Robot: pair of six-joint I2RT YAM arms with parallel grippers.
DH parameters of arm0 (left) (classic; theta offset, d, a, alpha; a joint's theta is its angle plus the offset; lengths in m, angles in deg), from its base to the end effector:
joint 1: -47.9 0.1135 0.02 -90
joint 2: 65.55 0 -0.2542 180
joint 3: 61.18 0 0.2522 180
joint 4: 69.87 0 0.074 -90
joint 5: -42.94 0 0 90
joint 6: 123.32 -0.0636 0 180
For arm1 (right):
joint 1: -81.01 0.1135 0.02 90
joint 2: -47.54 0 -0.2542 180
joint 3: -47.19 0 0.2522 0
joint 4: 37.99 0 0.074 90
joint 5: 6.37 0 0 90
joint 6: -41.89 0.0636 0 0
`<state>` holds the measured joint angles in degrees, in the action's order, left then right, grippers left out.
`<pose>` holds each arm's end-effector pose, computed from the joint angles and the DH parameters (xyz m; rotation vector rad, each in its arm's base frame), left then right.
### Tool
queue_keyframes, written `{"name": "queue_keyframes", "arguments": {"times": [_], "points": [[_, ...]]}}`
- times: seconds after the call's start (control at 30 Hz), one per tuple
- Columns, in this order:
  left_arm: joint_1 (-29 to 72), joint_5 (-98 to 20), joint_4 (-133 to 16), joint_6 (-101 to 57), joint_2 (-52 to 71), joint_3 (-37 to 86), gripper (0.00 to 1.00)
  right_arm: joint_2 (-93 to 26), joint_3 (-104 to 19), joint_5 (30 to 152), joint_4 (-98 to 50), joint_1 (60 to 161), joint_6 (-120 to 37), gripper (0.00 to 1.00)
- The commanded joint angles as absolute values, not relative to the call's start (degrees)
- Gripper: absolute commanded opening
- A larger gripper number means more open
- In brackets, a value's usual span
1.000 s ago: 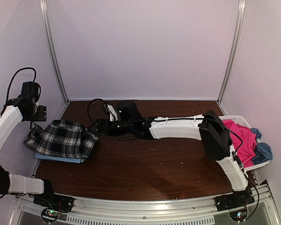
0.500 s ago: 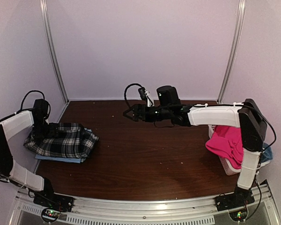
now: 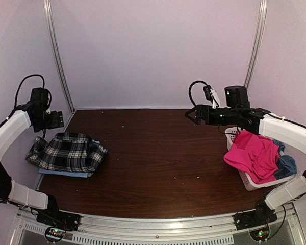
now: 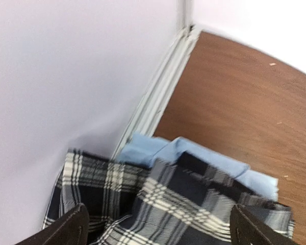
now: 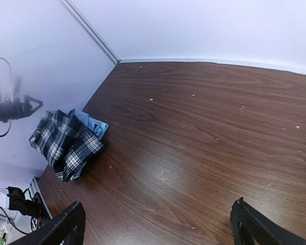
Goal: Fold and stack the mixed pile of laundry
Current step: Pick up the crumpled trousers from the bin.
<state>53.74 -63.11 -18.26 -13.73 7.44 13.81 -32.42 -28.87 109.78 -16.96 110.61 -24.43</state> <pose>0.2820 0.0465 0.2625 -0.6500 2.3151 0.2304 0.2872 0.1954 0.2914 -0.4180 2.0755 1.0338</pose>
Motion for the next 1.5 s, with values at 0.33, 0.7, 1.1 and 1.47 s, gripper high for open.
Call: {"name": "queue_keyframes", "arguments": {"times": [0.33,0.7,1.1,1.47], "points": [[23.08,-65.65,-22.69,-18.67,12.56,25.76,0.98,-10.58,-20.1,84.27,13.94,88.5,-25.22,1.0],[17.66,-66.57,-25.14,-17.78,20.11,29.66,0.97,-13.53,-11.67,73.21,11.91,77.19,-23.02,1.0],[17.66,-68.64,-25.78,-17.89,20.82,29.71,0.98,-27.43,-5.82,76.75,1.91,73.94,-20.93,0.82],[17.66,-69.47,-26.18,-18.2,20.67,30.1,0.98,-14.0,-20.81,82.51,10.53,73.89,-26.55,0.0]]}}
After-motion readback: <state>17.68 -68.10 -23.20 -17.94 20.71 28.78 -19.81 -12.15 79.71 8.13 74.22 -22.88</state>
